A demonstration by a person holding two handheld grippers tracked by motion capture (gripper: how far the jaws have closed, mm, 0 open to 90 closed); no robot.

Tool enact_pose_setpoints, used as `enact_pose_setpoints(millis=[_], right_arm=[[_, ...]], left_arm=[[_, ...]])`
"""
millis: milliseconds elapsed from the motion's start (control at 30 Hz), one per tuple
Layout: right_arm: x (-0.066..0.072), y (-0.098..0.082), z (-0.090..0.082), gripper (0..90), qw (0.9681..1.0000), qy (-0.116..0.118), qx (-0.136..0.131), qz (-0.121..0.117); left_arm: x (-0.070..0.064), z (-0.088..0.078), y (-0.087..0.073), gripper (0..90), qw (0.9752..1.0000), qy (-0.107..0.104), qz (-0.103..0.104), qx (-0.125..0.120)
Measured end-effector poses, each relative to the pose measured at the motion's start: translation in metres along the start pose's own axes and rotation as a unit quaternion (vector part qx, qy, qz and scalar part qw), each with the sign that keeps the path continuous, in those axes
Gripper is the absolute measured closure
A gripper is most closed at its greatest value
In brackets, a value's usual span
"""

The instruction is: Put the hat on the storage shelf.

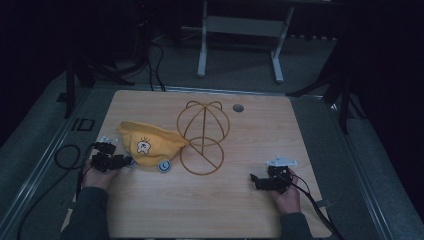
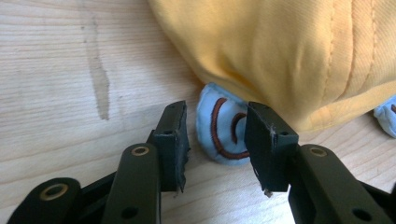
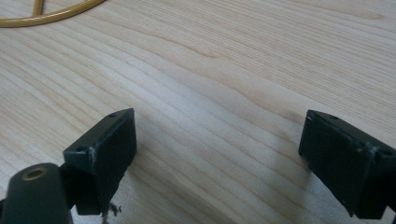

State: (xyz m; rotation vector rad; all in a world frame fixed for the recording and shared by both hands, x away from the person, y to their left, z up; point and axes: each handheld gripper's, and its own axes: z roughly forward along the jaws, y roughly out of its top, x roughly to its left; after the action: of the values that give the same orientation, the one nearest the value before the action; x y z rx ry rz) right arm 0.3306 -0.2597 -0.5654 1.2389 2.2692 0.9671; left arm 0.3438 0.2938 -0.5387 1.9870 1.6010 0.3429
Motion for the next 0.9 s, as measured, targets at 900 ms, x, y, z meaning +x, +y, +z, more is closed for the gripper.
enact_pose_setpoints(millis=[900], right_arm=[[0.0,0.0,0.0,11.2,1.0,0.0,0.0,0.0]], left_arm=[[-0.019,-0.01,0.003,84.2,0.9991,0.021,0.021,0.031]])
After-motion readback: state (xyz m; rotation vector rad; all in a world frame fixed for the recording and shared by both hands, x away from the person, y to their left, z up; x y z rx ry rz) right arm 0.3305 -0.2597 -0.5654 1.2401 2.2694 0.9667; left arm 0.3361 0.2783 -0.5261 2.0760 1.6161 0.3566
